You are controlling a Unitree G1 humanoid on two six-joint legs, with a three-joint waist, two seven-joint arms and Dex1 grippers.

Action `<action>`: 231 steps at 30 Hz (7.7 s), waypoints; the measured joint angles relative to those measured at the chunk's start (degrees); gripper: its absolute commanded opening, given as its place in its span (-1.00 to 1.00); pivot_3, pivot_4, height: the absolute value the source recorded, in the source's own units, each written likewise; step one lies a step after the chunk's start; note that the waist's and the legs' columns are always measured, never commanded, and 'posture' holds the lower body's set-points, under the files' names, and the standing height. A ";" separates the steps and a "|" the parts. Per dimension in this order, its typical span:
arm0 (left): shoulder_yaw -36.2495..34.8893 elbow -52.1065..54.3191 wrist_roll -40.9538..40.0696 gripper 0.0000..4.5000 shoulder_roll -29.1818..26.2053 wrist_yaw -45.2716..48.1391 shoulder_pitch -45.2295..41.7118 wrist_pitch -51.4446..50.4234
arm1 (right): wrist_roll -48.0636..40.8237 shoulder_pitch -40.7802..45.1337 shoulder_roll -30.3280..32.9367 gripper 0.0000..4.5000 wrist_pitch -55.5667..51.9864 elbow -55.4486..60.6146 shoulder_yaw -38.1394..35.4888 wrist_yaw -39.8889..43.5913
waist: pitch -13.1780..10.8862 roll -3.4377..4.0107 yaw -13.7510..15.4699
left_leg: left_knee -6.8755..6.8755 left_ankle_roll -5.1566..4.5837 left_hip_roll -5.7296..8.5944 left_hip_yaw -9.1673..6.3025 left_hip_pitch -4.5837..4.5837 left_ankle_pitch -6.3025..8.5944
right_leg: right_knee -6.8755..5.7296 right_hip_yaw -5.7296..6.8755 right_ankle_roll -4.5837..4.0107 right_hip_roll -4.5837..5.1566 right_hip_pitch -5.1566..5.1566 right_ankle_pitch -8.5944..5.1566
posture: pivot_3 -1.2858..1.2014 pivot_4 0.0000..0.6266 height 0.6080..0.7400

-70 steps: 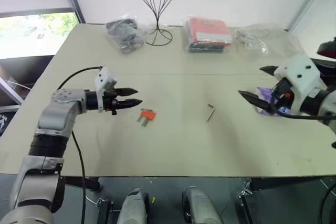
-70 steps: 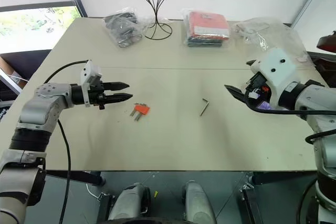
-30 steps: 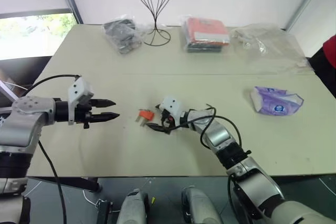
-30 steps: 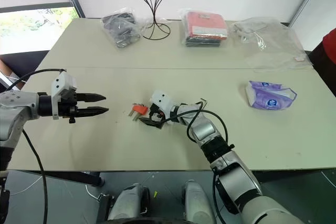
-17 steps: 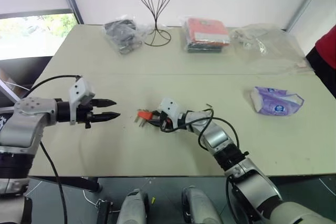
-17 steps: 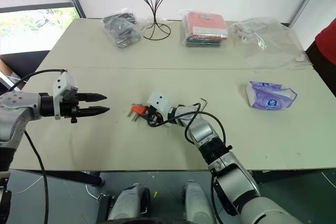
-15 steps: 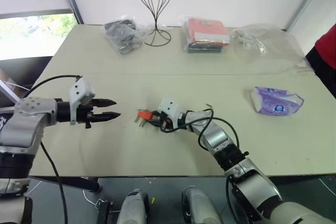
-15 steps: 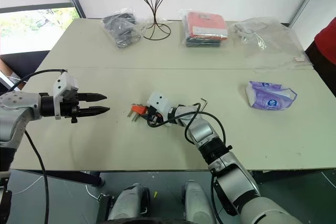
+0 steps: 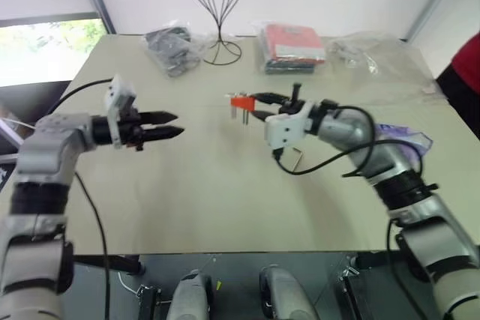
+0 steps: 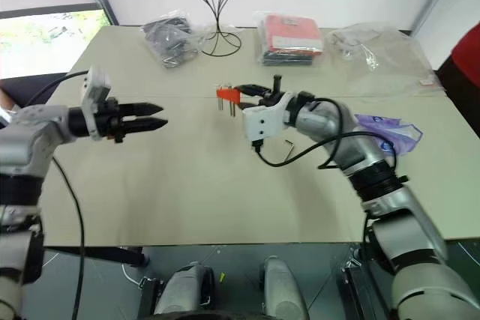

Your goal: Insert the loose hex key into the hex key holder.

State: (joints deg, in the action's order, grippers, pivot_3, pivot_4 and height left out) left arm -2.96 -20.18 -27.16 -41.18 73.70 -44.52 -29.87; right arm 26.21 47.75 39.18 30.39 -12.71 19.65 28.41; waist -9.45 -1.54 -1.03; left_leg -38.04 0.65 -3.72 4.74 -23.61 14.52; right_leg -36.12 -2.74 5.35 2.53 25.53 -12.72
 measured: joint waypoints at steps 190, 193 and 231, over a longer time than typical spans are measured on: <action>6.61 -28.11 9.14 -1.00 17.32 8.61 -20.58 16.44 | -55.16 8.52 -25.22 -0.96 -84.71 19.63 -39.62 -7.70 | -0.05 0.11 -0.98 | 0.82 -0.41 0.14 -0.30 -1.54 0.20 | 0.94 0.25 0.29 0.07 1.29 0.08 | 0.03 -0.52 0.99; 5.63 -36.39 9.30 -1.00 20.31 9.90 -26.88 18.30 | -60.53 6.70 -28.56 -0.96 -84.68 22.62 -41.36 -7.98 | -0.06 0.14 -0.88 | 0.62 -0.42 0.20 -0.30 -1.77 0.21 | 0.94 0.26 0.31 0.16 1.42 0.08 | 0.03 -0.52 0.99; 1.32 -41.58 10.43 -1.00 24.21 12.53 -32.28 23.31 | -67.53 -0.57 -27.51 -0.96 -78.19 27.35 -33.61 -12.02 | -0.07 0.15 -1.38 | -0.18 -0.40 0.15 -0.52 -1.63 0.19 | -0.06 0.23 0.31 0.03 1.41 0.10 | 0.03 -0.52 0.99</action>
State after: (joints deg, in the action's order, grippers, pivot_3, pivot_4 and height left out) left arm -1.64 -61.77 -16.73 -16.97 86.23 -76.80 -6.56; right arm -41.33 47.18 11.66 -47.80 14.64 -13.96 16.40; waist -9.51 -1.40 -2.41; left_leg -38.22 0.25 -3.57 4.21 -25.24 14.71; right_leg -36.19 -2.51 5.66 2.56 26.94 -12.62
